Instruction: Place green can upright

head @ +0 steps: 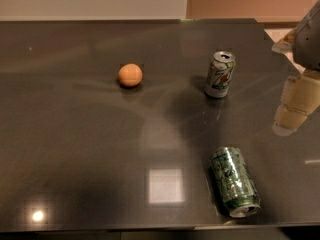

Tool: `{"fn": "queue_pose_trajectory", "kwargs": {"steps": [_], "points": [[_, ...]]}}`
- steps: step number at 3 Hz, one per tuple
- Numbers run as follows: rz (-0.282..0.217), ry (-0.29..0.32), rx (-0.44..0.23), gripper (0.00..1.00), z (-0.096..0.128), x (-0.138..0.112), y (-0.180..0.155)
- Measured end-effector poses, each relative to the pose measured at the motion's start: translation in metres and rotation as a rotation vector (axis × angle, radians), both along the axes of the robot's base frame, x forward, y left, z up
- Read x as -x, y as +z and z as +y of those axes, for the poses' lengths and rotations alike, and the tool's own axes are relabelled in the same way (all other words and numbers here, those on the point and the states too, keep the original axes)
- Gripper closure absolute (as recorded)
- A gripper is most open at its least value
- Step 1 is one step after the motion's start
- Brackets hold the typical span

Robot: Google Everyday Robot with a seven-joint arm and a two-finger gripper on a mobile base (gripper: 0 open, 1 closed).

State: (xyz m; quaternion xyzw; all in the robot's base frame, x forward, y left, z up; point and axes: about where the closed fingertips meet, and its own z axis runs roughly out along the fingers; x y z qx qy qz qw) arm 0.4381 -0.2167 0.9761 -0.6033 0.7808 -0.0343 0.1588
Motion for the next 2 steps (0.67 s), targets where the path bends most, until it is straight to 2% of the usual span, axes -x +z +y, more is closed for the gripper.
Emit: {"fn": "queue_pose_trajectory", "kwargs": {"steps": [1,2], "points": [[0.0,0.0,0.0,0.0,0.0,0.0,0.0],[0.006,0.086,0.0,0.0,0.0084,0.0068,-0.0009]]}}
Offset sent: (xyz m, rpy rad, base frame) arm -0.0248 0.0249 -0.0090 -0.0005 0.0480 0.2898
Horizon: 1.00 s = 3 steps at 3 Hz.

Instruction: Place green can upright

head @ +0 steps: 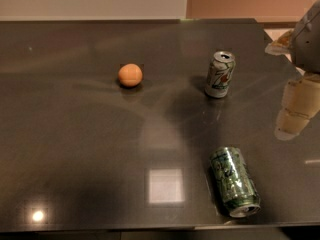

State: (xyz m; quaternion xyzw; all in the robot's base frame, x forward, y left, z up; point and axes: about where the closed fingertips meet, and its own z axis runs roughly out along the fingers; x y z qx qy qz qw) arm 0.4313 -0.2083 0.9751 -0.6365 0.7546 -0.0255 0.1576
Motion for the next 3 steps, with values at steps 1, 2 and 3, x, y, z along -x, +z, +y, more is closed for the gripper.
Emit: {"fn": "queue_pose_trajectory", "kwargs": {"steps": [1,2,3], "points": [[0.026,0.176,-0.011,0.0,0.015,0.016,-0.005],[0.048,0.384,0.006,0.0,0.028,0.034,-0.013],[0.073,0.584,0.032,0.0,0.038,0.054,-0.026]]}}
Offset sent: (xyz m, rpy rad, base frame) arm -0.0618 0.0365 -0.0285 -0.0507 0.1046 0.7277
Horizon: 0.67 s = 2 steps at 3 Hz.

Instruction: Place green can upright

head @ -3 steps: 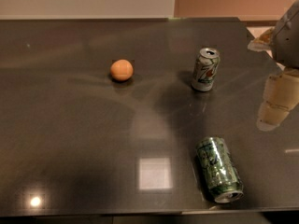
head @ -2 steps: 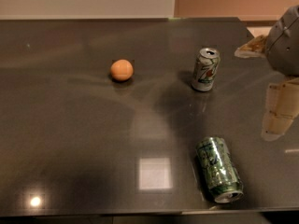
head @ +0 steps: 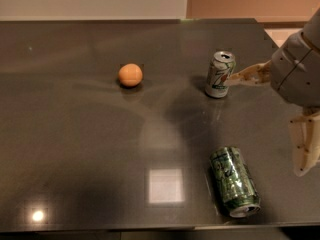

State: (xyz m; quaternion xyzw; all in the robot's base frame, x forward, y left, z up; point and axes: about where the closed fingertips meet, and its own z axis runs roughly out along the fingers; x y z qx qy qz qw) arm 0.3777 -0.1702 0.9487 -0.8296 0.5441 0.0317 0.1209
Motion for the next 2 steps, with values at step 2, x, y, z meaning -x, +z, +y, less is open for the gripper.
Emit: {"fn": "queue_pose_trajectory", "kwargs": {"steps": [2], "points": [[0.006,0.388,0.089,0.0,0.012,0.041,-0.032]]}}
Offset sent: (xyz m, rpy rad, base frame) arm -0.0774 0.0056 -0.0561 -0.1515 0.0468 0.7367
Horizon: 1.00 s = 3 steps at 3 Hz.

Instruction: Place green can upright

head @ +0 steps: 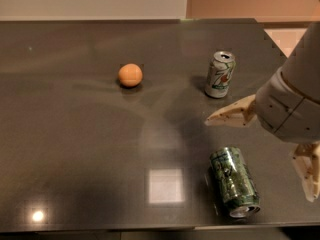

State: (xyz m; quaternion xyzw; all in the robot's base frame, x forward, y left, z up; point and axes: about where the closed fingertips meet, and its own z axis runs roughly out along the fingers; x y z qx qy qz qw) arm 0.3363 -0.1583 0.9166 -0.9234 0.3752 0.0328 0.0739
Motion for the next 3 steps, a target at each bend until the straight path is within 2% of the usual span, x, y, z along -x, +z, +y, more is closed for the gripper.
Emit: {"fn": "queue_pose_trajectory", "kwargs": {"steps": [2,3], "points": [[-0.028,0.367,0.064,0.0,0.006,0.039,-0.03],[-0.02,0.565,0.099,0.0,0.013,0.042,-0.053]]}}
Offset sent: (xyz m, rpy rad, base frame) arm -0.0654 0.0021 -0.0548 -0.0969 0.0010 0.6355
